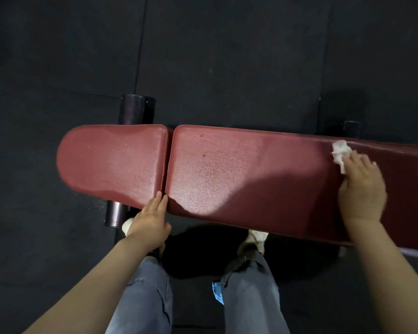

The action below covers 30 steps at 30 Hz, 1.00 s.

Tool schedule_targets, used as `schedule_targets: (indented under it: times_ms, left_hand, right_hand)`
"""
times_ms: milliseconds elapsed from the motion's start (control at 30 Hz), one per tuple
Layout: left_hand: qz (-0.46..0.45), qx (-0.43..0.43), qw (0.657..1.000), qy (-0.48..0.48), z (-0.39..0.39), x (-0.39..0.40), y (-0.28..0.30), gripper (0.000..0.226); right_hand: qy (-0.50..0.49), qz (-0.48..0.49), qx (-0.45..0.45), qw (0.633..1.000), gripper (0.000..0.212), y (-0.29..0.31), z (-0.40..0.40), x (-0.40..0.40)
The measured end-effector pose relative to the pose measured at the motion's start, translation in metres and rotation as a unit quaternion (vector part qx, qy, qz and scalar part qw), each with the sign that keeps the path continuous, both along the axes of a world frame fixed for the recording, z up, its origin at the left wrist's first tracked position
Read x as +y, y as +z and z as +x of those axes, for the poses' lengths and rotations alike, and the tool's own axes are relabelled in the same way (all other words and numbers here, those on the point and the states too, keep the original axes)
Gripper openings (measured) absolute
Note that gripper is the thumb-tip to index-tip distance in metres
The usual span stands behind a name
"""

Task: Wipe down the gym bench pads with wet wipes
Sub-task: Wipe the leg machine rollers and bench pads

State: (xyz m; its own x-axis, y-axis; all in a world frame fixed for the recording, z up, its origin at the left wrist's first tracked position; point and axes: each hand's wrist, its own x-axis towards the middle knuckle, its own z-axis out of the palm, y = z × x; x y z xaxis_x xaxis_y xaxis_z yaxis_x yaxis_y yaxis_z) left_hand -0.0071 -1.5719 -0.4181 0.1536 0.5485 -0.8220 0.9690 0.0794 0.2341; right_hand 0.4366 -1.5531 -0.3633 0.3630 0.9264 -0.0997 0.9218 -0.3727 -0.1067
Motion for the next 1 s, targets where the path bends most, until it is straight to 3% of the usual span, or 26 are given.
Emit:
schedule_targets:
  times_ms: [67, 133, 167, 267, 333, 400, 467, 567, 633, 700, 767, 867, 1000]
  left_hand:
    - [-0.005, 0.007, 1.000, -0.006, 0.001, -0.001, -0.001, 0.082]
    - [-0.008, 0.008, 1.000, -0.019, 0.000, 0.001, -0.002, 0.083]
    - [-0.008, 0.010, 1.000, -0.028, -0.003, 0.003, -0.002, 0.083]
    - [-0.020, 0.012, 0.998, -0.064, -0.009, 0.008, -0.004, 0.084]
    - [-0.036, 0.020, 0.996, -0.076, -0.008, 0.010, -0.004, 0.084]
    - [-0.047, 0.027, 0.996, -0.075, -0.006, 0.012, -0.003, 0.084]
    - [-0.051, 0.030, 0.996, -0.074, -0.004, 0.011, -0.002, 0.085]
    - [-0.049, 0.034, 0.996, -0.065, -0.002, 0.008, -0.001, 0.085]
    - [-0.050, 0.039, 0.996, -0.057, 0.000, 0.007, -0.002, 0.085]
    - [-0.040, 0.041, 0.997, -0.047, 0.002, 0.003, -0.004, 0.085]
    - [-0.026, 0.039, 0.998, -0.034, 0.004, -0.001, -0.005, 0.085]
    - [-0.010, 0.035, 0.999, -0.013, 0.008, -0.006, -0.005, 0.086]
    - [-0.002, 0.019, 1.000, 0.002, 0.003, -0.007, -0.010, 0.086]
  right_hand:
    - [-0.077, 0.004, 0.027, 0.997, 0.042, -0.016, -0.040, 0.006]
    - [-0.066, 0.057, 0.084, 0.993, 0.039, -0.035, -0.111, 0.028]
    - [-0.053, 0.032, 0.129, 0.990, 0.040, -0.048, -0.149, 0.042]
    - [0.140, -0.098, 0.190, 0.967, 0.051, -0.077, -0.252, 0.075]
    - [0.273, -0.151, 0.239, 0.920, 0.054, -0.079, -0.284, 0.084]
    - [0.375, -0.207, 0.270, 0.863, 0.046, -0.073, -0.280, 0.080]
    - [0.406, -0.216, 0.267, 0.847, 0.038, -0.069, -0.248, 0.067]
    - [0.338, -0.174, 0.254, 0.889, 0.040, -0.050, -0.165, 0.040]
    - [0.278, -0.120, 0.173, 0.937, 0.049, -0.029, -0.099, 0.016]
    - [0.145, -0.050, 0.119, 0.981, 0.053, -0.009, -0.040, -0.016]
    - [-0.001, 0.003, 0.094, 0.996, 0.048, 0.002, -0.023, -0.043]
    - [-0.070, 0.026, 0.107, 0.991, 0.044, -0.015, -0.075, -0.038]
    - [0.049, -0.013, 0.254, 0.966, 0.032, -0.056, -0.211, 0.032]
